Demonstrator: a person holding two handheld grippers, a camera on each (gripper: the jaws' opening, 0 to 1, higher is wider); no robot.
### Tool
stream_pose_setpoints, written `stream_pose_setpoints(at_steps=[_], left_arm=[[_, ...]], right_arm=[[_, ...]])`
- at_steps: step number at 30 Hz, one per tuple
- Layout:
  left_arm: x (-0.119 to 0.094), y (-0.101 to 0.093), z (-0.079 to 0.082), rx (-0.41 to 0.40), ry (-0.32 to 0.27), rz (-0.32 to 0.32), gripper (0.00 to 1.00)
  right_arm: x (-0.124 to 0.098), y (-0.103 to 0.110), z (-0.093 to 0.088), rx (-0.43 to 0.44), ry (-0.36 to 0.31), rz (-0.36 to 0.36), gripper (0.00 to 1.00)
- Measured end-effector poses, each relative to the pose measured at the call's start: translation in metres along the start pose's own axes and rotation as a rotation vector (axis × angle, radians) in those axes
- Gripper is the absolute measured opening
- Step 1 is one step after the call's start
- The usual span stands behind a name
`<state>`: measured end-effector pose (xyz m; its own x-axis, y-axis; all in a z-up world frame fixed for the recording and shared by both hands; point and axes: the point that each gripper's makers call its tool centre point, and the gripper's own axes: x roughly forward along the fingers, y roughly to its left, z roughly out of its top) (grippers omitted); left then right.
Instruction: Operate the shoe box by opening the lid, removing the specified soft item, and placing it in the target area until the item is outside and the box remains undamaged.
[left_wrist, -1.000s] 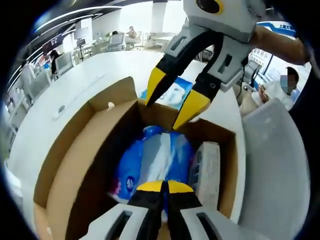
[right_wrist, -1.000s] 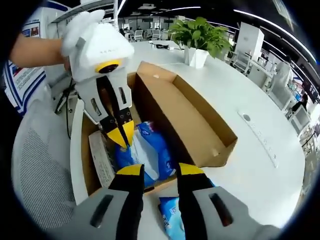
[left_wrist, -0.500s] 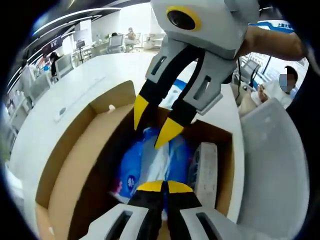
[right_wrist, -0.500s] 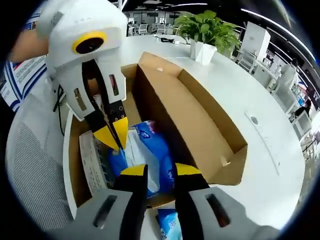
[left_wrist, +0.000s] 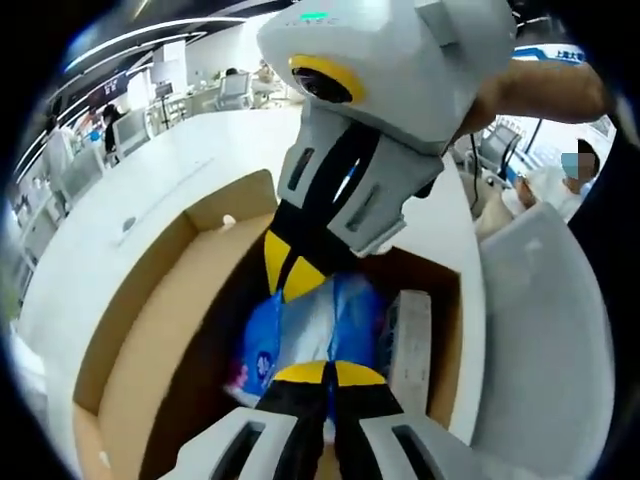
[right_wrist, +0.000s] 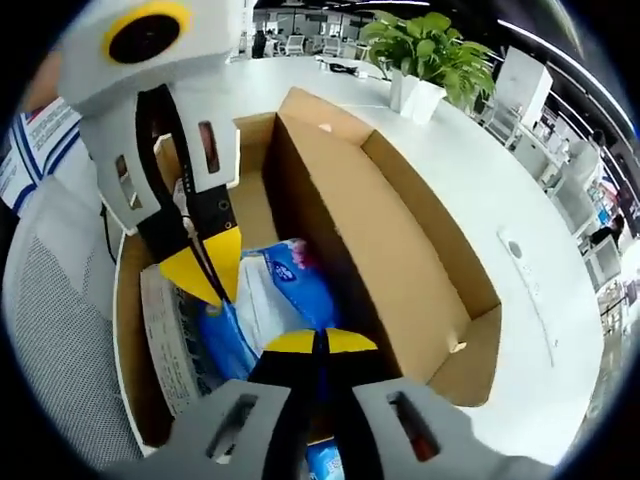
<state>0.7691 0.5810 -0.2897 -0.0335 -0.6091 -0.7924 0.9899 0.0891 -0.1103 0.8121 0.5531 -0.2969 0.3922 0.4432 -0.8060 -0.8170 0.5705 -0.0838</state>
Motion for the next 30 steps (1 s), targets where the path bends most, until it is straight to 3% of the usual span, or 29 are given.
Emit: stream_pose_setpoints(at_steps=[15,30], left_arm=[[-0.02,0.0,0.004,-0.014,-0.029,0.031,0.0],[-0.048,-0.003,0.02,-0.019,-0.044,0.038,0.0]], right_arm=[[-0.011,-0.001,0.019,-0.042,-0.026,-0.01,0.0],[-0.035,-0.001,0.04,-0.079,-0.068,-0.018,0.0]])
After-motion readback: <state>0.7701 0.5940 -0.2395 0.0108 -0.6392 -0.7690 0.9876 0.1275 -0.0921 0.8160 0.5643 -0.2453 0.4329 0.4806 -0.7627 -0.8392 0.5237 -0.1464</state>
